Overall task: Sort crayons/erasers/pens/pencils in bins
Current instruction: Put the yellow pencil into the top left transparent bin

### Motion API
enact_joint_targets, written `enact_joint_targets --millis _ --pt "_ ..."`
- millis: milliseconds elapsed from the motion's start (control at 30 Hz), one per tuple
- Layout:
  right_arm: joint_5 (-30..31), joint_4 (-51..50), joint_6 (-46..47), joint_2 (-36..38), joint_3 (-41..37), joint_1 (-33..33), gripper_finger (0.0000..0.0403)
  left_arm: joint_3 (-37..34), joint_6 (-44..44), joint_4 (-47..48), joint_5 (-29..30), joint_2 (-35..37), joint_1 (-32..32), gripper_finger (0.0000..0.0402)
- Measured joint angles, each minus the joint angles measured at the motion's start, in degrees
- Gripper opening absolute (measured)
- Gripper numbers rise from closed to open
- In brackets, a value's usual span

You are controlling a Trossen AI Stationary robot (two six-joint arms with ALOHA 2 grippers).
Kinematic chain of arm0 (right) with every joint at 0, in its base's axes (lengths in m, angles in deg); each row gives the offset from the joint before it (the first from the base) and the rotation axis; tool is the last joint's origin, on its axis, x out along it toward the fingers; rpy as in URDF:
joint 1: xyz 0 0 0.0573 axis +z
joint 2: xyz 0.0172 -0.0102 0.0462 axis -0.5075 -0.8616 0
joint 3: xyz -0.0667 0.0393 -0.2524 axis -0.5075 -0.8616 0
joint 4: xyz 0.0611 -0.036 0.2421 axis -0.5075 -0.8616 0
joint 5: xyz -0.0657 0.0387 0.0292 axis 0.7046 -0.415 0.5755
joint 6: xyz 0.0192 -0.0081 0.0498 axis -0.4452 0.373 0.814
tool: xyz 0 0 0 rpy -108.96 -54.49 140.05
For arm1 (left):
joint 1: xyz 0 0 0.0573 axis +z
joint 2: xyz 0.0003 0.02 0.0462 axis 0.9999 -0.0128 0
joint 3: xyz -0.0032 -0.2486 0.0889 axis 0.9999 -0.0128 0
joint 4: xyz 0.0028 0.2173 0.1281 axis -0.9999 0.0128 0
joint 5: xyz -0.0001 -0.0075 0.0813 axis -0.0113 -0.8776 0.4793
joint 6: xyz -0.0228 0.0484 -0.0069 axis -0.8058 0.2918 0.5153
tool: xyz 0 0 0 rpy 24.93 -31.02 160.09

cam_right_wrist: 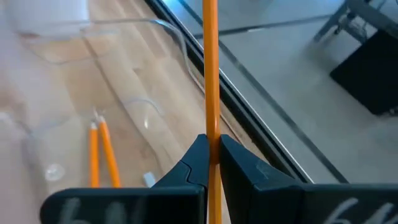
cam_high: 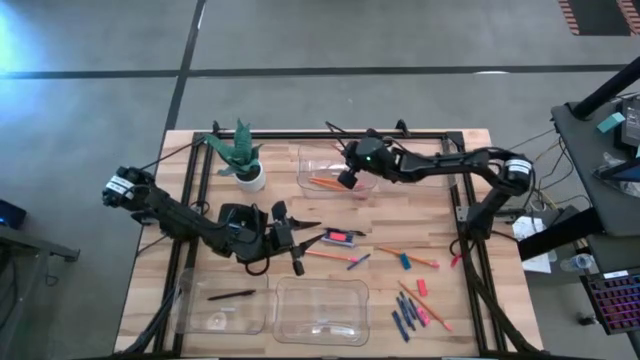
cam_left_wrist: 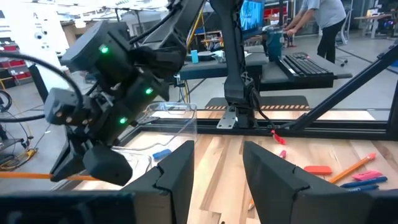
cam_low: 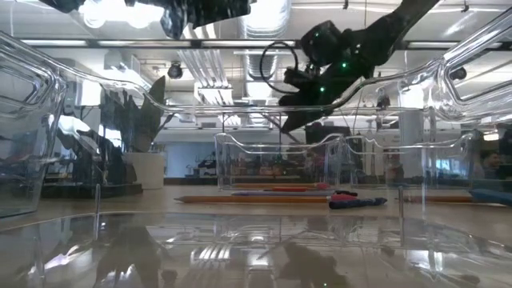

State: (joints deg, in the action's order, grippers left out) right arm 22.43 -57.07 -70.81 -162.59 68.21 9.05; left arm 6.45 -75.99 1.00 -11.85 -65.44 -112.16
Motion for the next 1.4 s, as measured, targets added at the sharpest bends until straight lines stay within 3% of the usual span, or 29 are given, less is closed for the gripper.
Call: enact_joint_targets --millis 200,700,1100,1400 --pt "-6.9 -4.7 2.0 -3.8 3.1 -1.3 0.0018 -0.1 0.0 0.0 0.0 0.0 0.0 0.0125" --pt "-7.3 -18.4 1.4 -13.1 14.7 -1.6 0.0018 -0.1 0.0 0.1 0.0 0.1 0.0 0.0125" --pt "-7.2 -22.0 2.6 -13.0 15.0 -2.0 0.0026 -0.2 0.0 0.5 0.0 0.1 0.0 0.0125" --pt "-7.2 -22.2 2.6 -13.0 15.0 -2.0 0.0065 -0.2 0.0 0.5 0.0 0.1 0.0 0.0125"
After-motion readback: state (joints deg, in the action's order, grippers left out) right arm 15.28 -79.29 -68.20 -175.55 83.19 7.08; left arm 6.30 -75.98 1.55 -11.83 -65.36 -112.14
